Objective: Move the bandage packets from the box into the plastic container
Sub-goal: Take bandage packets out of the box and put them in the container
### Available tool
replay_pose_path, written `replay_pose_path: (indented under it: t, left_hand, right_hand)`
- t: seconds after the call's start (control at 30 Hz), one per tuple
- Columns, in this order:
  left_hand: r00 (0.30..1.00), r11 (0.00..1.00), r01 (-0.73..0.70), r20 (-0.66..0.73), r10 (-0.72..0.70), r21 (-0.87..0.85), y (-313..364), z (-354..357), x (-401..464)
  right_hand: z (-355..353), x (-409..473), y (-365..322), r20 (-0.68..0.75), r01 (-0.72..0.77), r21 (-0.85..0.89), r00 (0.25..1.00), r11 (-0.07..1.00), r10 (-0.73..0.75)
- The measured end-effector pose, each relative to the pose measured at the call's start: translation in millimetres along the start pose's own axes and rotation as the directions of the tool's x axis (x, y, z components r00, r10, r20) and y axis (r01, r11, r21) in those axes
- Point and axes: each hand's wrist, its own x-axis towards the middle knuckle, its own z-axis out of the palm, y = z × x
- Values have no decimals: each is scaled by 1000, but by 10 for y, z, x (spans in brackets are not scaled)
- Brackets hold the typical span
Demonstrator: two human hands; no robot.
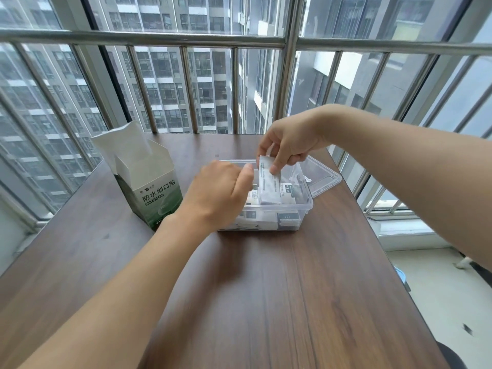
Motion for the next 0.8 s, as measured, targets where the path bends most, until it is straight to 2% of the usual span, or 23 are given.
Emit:
replay_pose_path:
  t: [0.1,0.2,0.3,0.37,0.47,0.63,0.8]
  left_hand:
    - [1000,1000,19,12,-19,6,-45,-29,-9]
    - [988,996,-84,125,85,-11,-55,-23,-41]
    - [957,975,-208,223,187,73,-98,5,-54]
    - [946,959,-237,261,191,158,-109,7,-66]
    - [935,953,-234,312,167,190,-84,-11,-71]
    - [926,958,-221,349,146,185,-55,-55,-76]
    - [926,965,-183,362,105,190,-17,-69,-91]
  right_hand:
    - [119,131,-17,20,-14,-53,1000,998,16]
    - [193,194,-24,22,-24,-87,999,996,26]
    - [278,198,-25,-55,-27,-216,998,976,15]
    - [329,159,-35,-114,-15,-291,993,957,-19]
    - [368,83,-28,-175,-13,-357,983,934,-53]
    - [415,-2,19,-212,-21,-332,976,943,-53]
    - [383,-69,20,-239,41,-273,965,961,-109]
